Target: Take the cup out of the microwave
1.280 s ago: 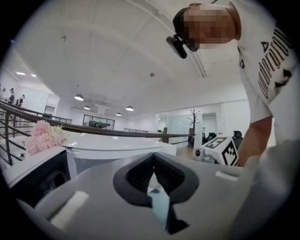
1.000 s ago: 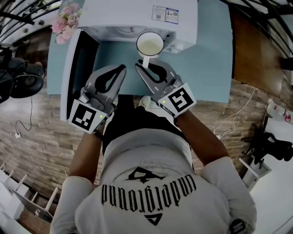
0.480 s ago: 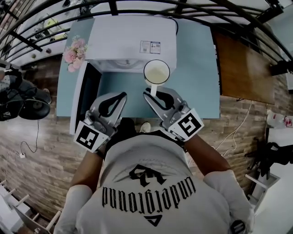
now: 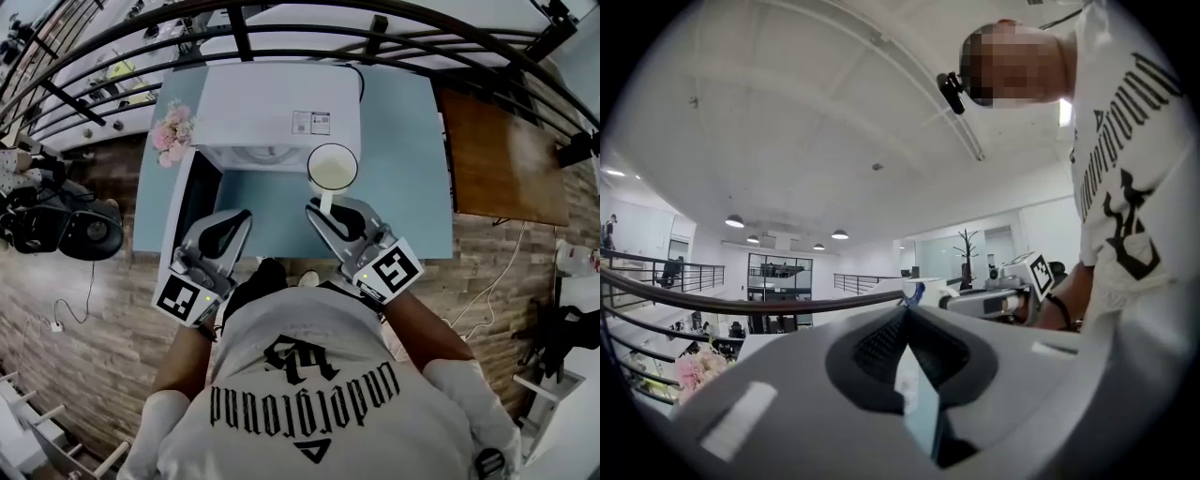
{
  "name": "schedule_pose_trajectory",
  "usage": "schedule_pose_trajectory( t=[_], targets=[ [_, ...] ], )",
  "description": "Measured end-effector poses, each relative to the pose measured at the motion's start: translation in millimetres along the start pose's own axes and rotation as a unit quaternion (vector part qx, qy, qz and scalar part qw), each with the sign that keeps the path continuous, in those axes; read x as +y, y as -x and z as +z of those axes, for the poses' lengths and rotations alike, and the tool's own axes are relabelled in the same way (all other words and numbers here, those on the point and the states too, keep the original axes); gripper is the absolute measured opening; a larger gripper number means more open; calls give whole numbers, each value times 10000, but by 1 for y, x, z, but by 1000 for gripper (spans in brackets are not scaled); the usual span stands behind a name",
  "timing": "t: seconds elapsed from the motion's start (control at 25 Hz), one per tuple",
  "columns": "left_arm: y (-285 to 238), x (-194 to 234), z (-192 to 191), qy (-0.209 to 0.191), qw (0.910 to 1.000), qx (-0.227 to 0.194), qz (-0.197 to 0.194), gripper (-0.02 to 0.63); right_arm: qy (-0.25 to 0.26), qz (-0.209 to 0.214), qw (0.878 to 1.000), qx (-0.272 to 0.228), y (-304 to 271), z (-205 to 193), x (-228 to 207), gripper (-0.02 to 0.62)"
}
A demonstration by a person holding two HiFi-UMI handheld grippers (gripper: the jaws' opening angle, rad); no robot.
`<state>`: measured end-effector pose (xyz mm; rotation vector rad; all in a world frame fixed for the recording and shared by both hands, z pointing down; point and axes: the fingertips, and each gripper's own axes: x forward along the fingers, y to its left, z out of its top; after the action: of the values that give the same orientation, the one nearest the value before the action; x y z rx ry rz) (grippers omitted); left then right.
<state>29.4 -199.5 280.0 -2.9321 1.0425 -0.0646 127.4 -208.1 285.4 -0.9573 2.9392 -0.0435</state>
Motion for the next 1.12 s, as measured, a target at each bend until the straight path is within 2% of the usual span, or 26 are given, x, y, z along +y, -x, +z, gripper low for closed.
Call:
schedule_pose_trajectory(
  t=[0.2,0.52,0.68,0.84,1.0,1.12],
  targets=[
    [20,5,16,-147,9995,-212,173,51,-52,90,9999,36,0,8,16,46],
    [51,4,24,-80,9998,-190,38,51,85,88,9999,-99,-2,24,50,46],
    [82,-4,26,105,9999,-49,-65,51,92,-18,9998,-157,-2,34,78,46],
    [125,-5,24,-94,9997,-219,-83,51,140,-155,9996,-193,-3,36,109,46],
    [167,-15,25,68,9996,-134,-219,51,77,-362,9991,-203,-2,36,142,46],
    [196,-23,27,37,9991,-190,-377,51,57,-508,9985,-199,1,36,167,46]
  ],
)
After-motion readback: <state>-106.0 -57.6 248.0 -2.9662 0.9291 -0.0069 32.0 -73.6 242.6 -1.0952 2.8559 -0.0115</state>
